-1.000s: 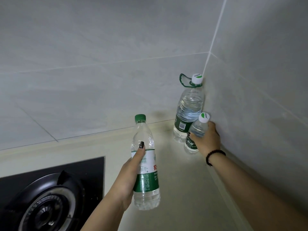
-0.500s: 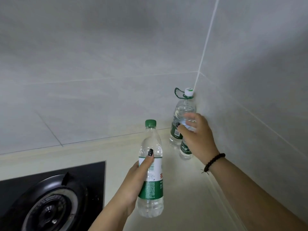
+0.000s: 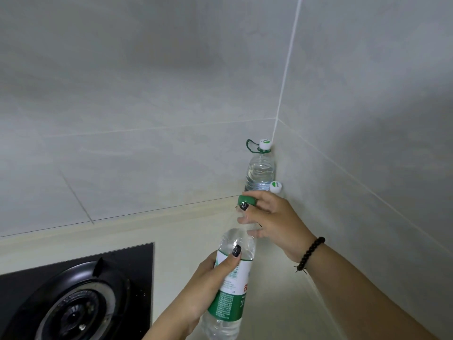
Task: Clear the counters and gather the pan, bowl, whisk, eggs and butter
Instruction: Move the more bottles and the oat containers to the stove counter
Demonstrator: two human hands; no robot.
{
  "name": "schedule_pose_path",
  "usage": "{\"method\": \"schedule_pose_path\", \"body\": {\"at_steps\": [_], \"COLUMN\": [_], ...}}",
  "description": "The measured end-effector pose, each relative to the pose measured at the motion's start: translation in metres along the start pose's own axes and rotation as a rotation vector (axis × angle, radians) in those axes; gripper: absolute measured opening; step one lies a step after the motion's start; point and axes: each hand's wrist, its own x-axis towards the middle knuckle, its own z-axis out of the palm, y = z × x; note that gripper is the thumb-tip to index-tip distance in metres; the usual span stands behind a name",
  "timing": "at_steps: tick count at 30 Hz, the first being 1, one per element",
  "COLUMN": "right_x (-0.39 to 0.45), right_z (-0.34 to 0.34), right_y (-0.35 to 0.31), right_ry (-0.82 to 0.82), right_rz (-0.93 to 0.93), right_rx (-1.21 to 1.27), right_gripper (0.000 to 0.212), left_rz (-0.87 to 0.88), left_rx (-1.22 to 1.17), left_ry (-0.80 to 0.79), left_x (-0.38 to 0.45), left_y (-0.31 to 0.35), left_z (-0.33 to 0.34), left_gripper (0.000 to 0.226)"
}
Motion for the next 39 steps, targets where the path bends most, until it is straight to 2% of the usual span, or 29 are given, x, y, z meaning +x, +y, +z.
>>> {"method": "schedule_pose_path", "body": {"at_steps": [6, 11, 14, 17, 22, 26, 33, 39], "right_x": [-0.016, -0.017, -0.011, -0.001, 0.026, 0.046, 0.075, 0.091], "right_z": [-0.013, -0.021, -0.026, -0.031, -0.041, -0.048, -0.055, -0.063], "right_y": [0.011, 0.018, 0.022, 0.027, 0.051, 0.065, 0.084, 0.089], "right_ry": [0.103, 0.177, 0.226, 0.285, 0.372, 0.424, 0.493, 0.520], "right_rz": [-0.093, -0.202, -0.220, -0.202, -0.089, -0.034, -0.030, -0.061], "right_rx": [-0.049, -0.251, -0.343, -0.411, -0.454, -0.453, -0.500, -0.576], "right_gripper": [0.024, 0.027, 0.026, 0.028, 0.028, 0.028, 0.024, 0.027], "left_rz": [-0.018, -0.022, -0.031, -0.038, -0.037, -0.064, -0.096, -0.094], "left_rx": [0.056, 0.063, 0.021, -0.031, -0.097, -0.106, -0.115, -0.132], "left_ry": [-0.079, 0.012, 0.077, 0.093, 0.115, 0.126, 0.141, 0.152], "left_x": [-0.002, 0.008, 0.011, 0.011, 0.011, 0.013, 0.021, 0.029], "left_y": [0.000, 0.003, 0.004, 0.003, -0.004, -0.008, -0.014, -0.018], "left_z": [0.009, 0.003, -0.006, -0.014, -0.027, -0.035, -0.042, -0.046], "left_gripper": [0.053, 0.031, 0.038, 0.027, 0.041, 0.035, 0.031, 0.040]}}
